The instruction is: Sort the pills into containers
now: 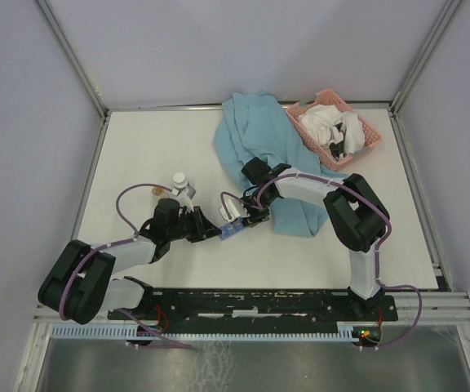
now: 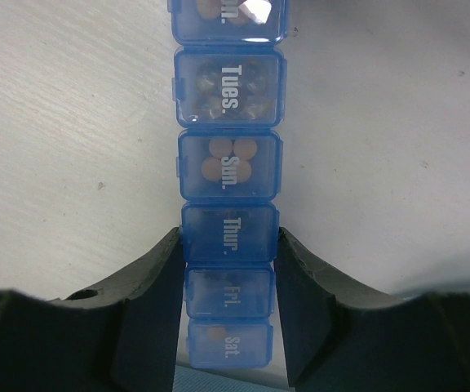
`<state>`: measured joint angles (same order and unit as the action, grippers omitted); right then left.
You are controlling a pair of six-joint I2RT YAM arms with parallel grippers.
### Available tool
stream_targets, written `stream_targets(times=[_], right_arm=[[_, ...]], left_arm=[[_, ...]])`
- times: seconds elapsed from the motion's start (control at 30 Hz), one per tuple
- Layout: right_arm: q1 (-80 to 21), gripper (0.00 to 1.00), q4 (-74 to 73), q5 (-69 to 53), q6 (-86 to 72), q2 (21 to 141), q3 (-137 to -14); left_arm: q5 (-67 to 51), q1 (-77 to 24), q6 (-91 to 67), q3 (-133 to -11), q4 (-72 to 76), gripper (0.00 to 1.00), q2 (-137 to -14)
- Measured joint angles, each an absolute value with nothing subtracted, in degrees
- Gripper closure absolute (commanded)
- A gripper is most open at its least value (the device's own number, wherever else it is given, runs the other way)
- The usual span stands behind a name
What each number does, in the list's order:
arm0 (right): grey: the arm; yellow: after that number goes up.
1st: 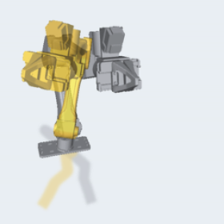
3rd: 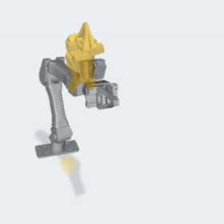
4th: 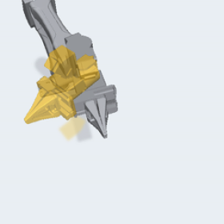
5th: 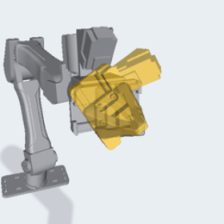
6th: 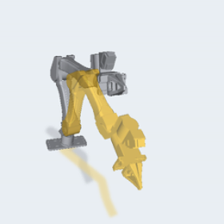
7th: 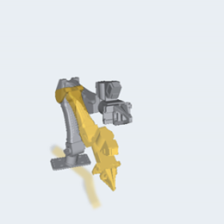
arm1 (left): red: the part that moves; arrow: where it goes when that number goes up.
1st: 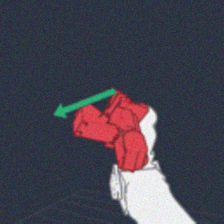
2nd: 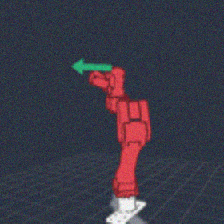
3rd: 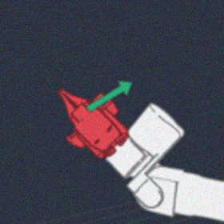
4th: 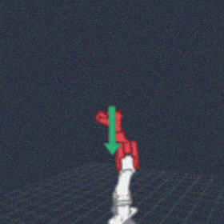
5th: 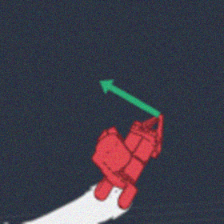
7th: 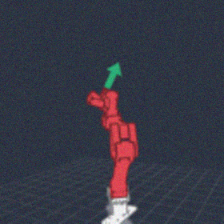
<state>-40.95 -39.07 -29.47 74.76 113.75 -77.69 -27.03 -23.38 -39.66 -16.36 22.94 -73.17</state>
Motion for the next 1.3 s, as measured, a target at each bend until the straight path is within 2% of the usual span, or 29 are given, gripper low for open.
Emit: stream_targets(times=[0.1, 0.27, 0.57, 0.73, 0.8, 1.13, 1.3], right_arm=[[-41.0, 0.53, -39.1, -29.4, 74.7, 113.8, -77.7], [-41.0, 0.53, -39.1, -29.3, 74.6, 113.8, -77.8], [-41.1, 0.53, -39.5, -29.2, 74.2, 114.2, -78.3], [-41.1, 0.53, -39.5, -29.2, 74.1, 114.3, -78.5], [-41.1, 0.53, -39.5, -29.2, 74.1, 114.3, -78.5], [-41.2, 0.53, -39.7, -28.9, 73.5, 114.5, -78.8], [-41.3, 0.52, -39.8, -28.3, 73.3, 114.6, -79.0]], left_arm=[[-26.6, -23.8, -39.7, -17.0, 21.6, 0.84, -74.3], [-26.0, -24.2, -39.7, -18.2, 19.9, 0.84, -74.4], [-25.6, -24.5, -39.7, -19.7, 15.9, 0.87, -66.6], [-25.6, -24.5, -39.7, -21.1, 14.5, 0.94, -65.9], [-25.6, -24.5, -39.7, -21.5, 14.1, 0.97, -66.4], [-27.2, -24.6, -39.9, -21.6, 17.3, 0.97, -78.9], [-27.3, -24.9, -39.9, -21.7, 18.8, 0.97, -79.4]])
